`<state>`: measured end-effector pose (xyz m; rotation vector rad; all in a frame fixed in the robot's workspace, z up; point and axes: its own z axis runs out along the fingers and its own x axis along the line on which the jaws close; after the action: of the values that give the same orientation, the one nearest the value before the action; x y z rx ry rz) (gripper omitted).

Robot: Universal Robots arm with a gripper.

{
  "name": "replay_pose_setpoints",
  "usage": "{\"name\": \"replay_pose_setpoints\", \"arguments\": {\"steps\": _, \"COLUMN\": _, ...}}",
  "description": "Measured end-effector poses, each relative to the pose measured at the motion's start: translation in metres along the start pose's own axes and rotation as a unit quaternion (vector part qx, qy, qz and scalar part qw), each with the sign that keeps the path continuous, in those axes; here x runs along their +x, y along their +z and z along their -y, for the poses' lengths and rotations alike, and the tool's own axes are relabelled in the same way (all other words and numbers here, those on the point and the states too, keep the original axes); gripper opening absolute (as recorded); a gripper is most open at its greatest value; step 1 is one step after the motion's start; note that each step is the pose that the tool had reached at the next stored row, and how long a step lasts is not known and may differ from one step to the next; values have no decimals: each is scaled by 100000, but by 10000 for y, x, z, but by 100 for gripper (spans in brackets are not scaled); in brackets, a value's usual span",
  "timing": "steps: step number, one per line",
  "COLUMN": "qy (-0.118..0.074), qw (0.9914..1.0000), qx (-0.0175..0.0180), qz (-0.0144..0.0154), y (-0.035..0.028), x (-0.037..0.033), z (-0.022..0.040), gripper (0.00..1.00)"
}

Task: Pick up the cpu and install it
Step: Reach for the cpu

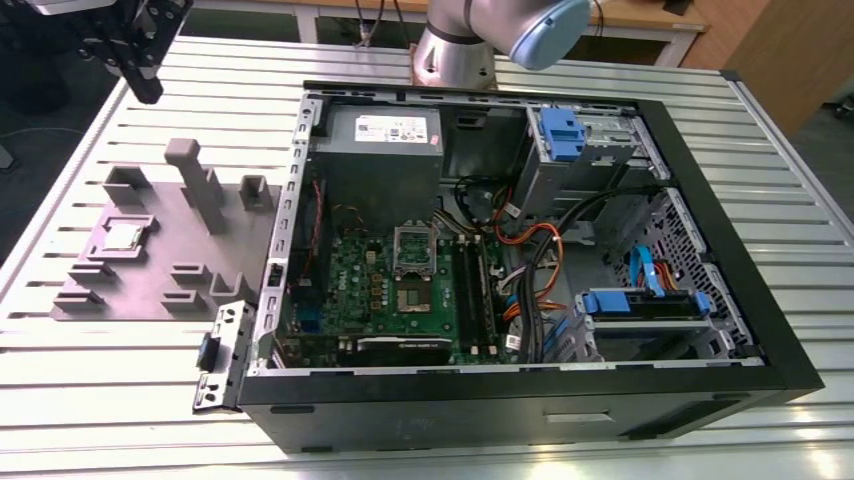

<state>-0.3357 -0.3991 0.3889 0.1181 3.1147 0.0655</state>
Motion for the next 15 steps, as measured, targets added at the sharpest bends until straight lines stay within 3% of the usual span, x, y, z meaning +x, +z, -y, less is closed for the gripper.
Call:
{"name": "replay_pose_setpoints", "arguments": {"steps": 8, "qy": 4, "qw": 100000, "qx": -4, "qz": 4, "y": 0, "x": 17, "z": 1, "gripper": 11}}
{"name": "replay_pose_setpoints", "arguments": {"steps": 15, "qy": 2, "qw": 100000, "qx": -2, "qz": 0, "y": -2, "x": 86, "z": 6, "gripper": 11}}
